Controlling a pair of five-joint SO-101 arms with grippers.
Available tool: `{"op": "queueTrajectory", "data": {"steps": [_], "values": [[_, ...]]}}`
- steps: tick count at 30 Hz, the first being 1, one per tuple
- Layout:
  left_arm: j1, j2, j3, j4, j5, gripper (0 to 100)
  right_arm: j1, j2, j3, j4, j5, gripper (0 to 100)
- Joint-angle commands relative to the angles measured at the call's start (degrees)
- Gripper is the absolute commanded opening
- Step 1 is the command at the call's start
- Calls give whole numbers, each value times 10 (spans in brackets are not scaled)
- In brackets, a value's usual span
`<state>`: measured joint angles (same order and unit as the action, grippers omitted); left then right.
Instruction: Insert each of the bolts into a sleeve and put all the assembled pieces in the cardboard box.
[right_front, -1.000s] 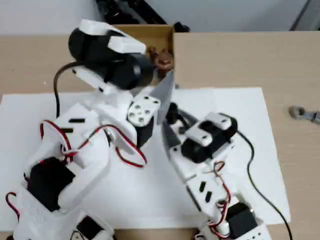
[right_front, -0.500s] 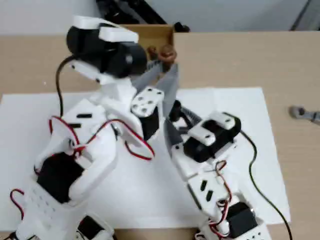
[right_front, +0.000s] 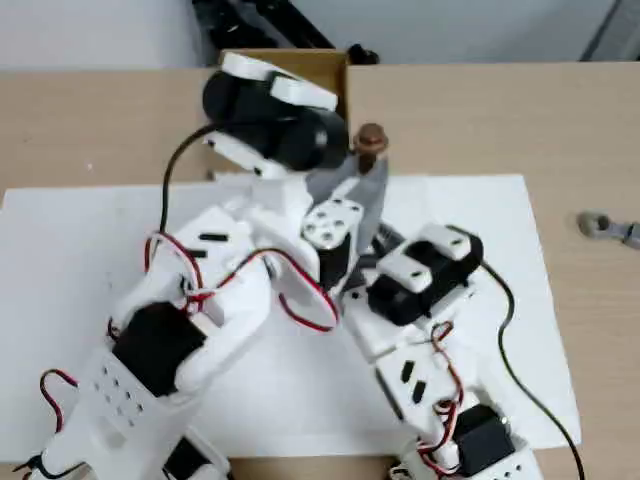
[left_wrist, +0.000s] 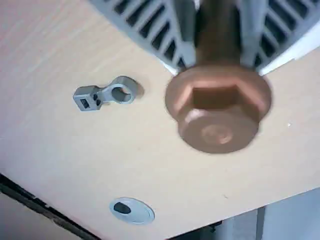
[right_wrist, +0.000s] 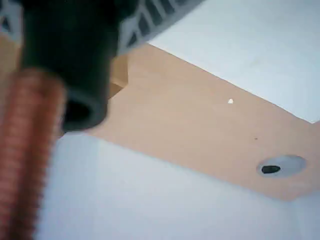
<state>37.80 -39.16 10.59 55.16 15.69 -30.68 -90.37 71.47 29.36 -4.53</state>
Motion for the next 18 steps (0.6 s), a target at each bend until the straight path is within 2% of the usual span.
{"op": "queueTrajectory", "data": {"steps": [1, 6, 18], "values": [[-10, -4, -4, -20, -18, 5, 6, -7, -5, -13, -15, 4], [-37, -6, -4, -31, -17, 5, 6, -7, -5, -13, -15, 4], [-38, -1, 41, -60, -17, 5, 5, -7, -5, -14, -15, 4]]}}
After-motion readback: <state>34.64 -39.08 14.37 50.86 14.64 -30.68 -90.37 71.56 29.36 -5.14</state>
